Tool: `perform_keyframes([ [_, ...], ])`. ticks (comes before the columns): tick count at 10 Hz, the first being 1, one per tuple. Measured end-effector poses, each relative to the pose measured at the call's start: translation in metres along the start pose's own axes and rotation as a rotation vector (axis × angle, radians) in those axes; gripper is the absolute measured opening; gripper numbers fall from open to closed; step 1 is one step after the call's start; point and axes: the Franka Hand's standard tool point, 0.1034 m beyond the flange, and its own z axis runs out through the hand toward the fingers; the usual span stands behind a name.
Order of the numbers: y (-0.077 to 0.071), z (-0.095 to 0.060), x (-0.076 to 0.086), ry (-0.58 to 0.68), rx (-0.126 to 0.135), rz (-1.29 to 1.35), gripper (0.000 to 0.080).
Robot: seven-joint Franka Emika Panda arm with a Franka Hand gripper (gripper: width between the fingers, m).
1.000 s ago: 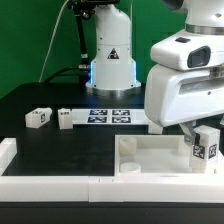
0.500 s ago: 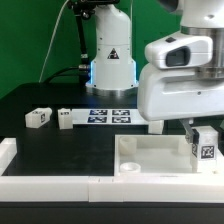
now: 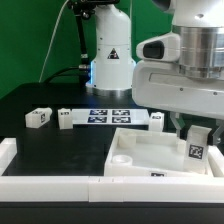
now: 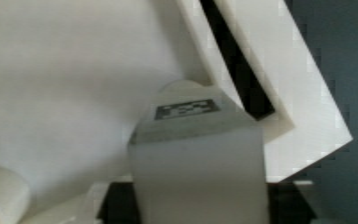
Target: Assemble one leg
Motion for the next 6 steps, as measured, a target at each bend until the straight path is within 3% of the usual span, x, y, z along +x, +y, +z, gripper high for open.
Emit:
perform_keyframes([
  [2, 0.0091, -0.0007, 0.0047, 0.003, -0.022, 0.115, 0.0302],
  [4, 0.0094, 0.0002, 0.0048, 0.002, -0.022, 0.113, 0.0306],
  [6, 0.0093, 0.0003, 0.0047, 0.002, -0.022, 0.113, 0.0608],
])
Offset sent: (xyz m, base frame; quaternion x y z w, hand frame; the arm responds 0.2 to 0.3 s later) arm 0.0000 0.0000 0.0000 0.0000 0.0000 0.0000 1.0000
